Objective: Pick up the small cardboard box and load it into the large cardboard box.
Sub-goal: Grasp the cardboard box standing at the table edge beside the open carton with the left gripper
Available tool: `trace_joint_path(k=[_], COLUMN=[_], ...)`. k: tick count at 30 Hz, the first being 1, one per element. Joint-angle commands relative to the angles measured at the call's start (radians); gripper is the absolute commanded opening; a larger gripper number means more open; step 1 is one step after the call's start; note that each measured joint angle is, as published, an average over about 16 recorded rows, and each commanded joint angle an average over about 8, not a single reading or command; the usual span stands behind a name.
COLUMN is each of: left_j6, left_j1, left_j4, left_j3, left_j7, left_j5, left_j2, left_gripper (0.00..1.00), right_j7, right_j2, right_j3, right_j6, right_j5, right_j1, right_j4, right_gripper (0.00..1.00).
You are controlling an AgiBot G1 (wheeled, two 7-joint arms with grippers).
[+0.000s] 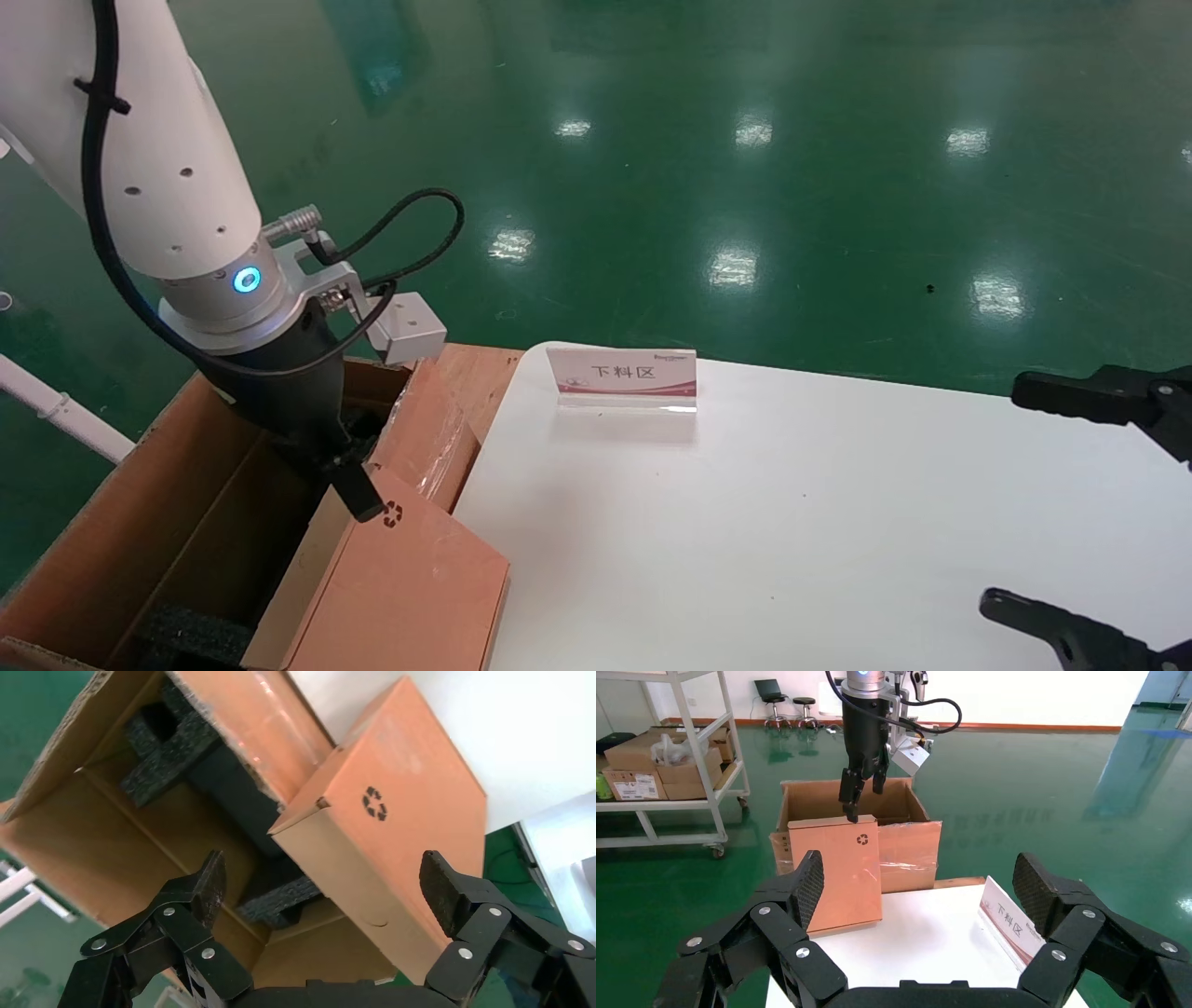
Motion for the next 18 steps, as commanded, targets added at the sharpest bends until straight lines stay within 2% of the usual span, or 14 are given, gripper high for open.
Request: trace_joint_path(k=[1,18], left_j6=[-0.005,-0.022], left_j1=[-0.01,0.012], left_j4=[-0.001,0.002], left_j3=[0.022,0.119], left_j7=[-0.01,-0.009], left_j5=[0.0,-0.067], left_j2=[0.004,-0.023], left_gripper=[1.0,1.0], right_j7=[0.0,-0.001], right_j2=[0.0,0.001], right_j3=[0.0,-0.001], right_j6=[0.0,0.001], right_j5=[0.0,0.001], right_j1=[0.0,0.0], right_j4=[0.0,0.0], right_gripper=[1.0,1.0])
